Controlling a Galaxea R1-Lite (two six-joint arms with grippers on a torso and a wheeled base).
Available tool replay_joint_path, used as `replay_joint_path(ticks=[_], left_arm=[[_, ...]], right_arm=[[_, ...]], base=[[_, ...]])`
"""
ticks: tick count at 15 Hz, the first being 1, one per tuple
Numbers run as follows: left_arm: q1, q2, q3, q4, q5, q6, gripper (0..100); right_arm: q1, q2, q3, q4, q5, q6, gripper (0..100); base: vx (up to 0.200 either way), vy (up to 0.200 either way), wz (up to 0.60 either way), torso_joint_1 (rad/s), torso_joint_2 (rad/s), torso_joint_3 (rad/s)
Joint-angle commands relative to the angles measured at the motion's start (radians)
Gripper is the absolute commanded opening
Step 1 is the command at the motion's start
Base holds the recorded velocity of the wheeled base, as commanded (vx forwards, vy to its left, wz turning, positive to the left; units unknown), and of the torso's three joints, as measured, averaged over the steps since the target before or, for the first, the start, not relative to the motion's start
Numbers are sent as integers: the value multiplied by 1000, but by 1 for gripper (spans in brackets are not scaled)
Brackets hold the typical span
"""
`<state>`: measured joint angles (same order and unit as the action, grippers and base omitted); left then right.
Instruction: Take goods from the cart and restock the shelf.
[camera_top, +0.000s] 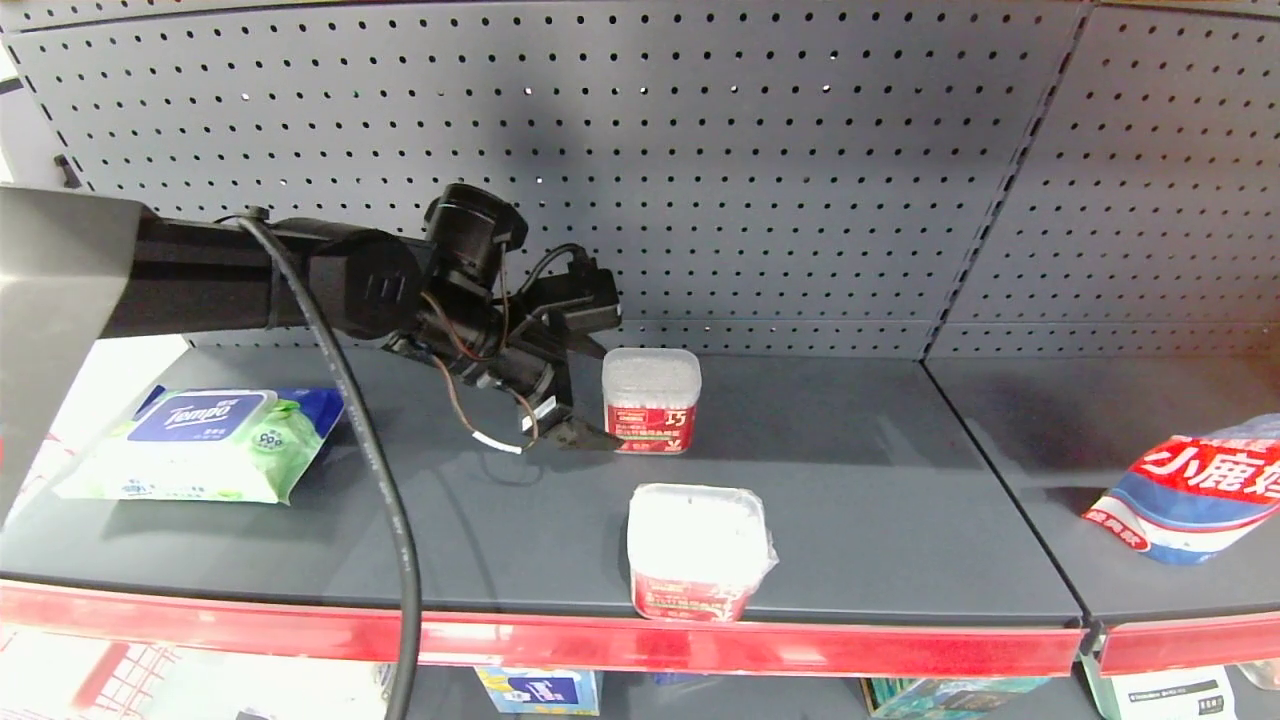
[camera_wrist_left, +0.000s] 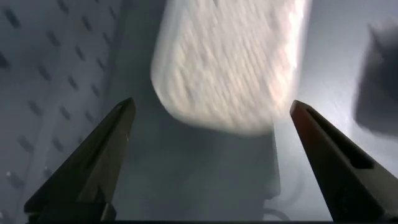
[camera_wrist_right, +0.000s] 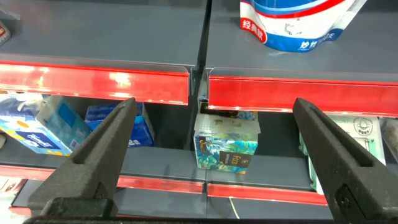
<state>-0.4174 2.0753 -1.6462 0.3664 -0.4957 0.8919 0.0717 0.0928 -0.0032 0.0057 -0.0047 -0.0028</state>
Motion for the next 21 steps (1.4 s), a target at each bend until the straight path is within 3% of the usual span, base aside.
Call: replay_joint_path(ticks=[1, 2, 4, 5, 7, 21], left_arm=[[51, -100, 118, 2, 5, -16, 100], [69, -110, 135, -3, 20, -53, 100], [82, -101, 123, -15, 71, -82, 100], [82, -69, 111, -80, 128, -94, 100], [63, -43, 106, -127, 135, -96, 100], [-1, 35, -4, -127, 157, -110, 100]], right_arm=[[0, 1, 0, 0, 0, 0, 100], [0, 1, 0, 0, 0, 0, 100], [0, 1, 0, 0, 0, 0, 100], [0, 1, 0, 0, 0, 0, 100], [0, 1, 0, 0, 0, 0, 100], [0, 1, 0, 0, 0, 0, 100]], base=[[0, 0, 0, 0, 0, 0], [0, 0, 0, 0, 0, 0], [0, 0, 0, 0, 0, 0], [0, 0, 0, 0, 0, 0], [0, 0, 0, 0, 0, 0], [0, 0, 0, 0, 0, 0]])
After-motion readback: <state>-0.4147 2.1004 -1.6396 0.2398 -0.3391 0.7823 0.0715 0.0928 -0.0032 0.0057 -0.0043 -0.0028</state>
